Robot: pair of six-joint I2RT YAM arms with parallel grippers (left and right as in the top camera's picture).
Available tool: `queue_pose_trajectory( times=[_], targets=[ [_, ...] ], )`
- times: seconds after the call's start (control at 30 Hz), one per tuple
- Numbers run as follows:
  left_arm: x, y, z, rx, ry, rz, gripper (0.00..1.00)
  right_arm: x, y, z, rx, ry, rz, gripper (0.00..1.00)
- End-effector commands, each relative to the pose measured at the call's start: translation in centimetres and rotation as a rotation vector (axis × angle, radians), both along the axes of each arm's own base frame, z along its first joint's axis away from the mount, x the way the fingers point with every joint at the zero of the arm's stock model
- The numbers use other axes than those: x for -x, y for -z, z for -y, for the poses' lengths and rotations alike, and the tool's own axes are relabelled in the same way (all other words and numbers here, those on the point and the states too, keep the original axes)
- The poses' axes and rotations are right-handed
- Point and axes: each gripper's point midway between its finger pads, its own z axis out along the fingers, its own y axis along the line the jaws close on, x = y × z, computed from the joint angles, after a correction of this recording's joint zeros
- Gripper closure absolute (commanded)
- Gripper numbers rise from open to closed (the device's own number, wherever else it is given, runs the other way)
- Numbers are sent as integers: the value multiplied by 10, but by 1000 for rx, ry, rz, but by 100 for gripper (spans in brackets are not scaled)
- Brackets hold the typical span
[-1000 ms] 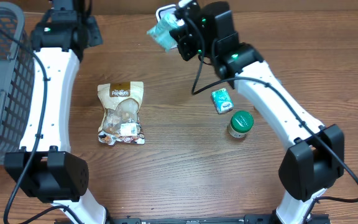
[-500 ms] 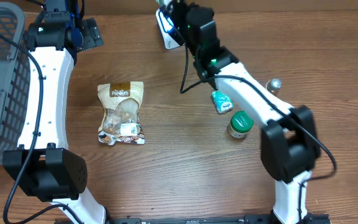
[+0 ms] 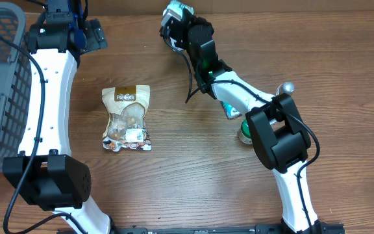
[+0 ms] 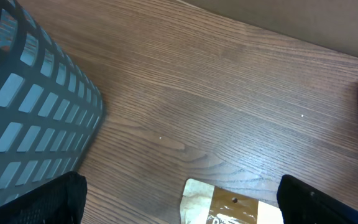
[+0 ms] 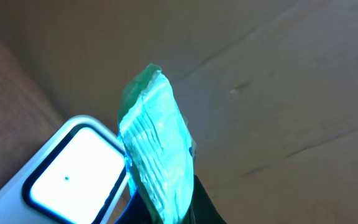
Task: Scan the item barcode
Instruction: 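Lift the wipes pack with the right gripper up to the white scanner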
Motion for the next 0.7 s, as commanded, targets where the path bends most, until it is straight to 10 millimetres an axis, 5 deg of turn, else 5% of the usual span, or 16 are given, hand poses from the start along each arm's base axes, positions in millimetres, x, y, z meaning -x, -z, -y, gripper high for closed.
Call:
queue_pose_trajectory(
  times=[0.0, 0.37, 0.67],
  targets=[
    [-1, 5, 1, -10, -2, -14, 0, -3, 1, -4, 20, -14, 14, 96],
    [-1, 5, 1, -10, -2, -14, 0, -3, 23, -12, 32, -84, -22, 96],
    [-1, 5, 1, -10, -1, -14, 1, 1, 59, -10, 86, -88, -133, 96]
  ],
)
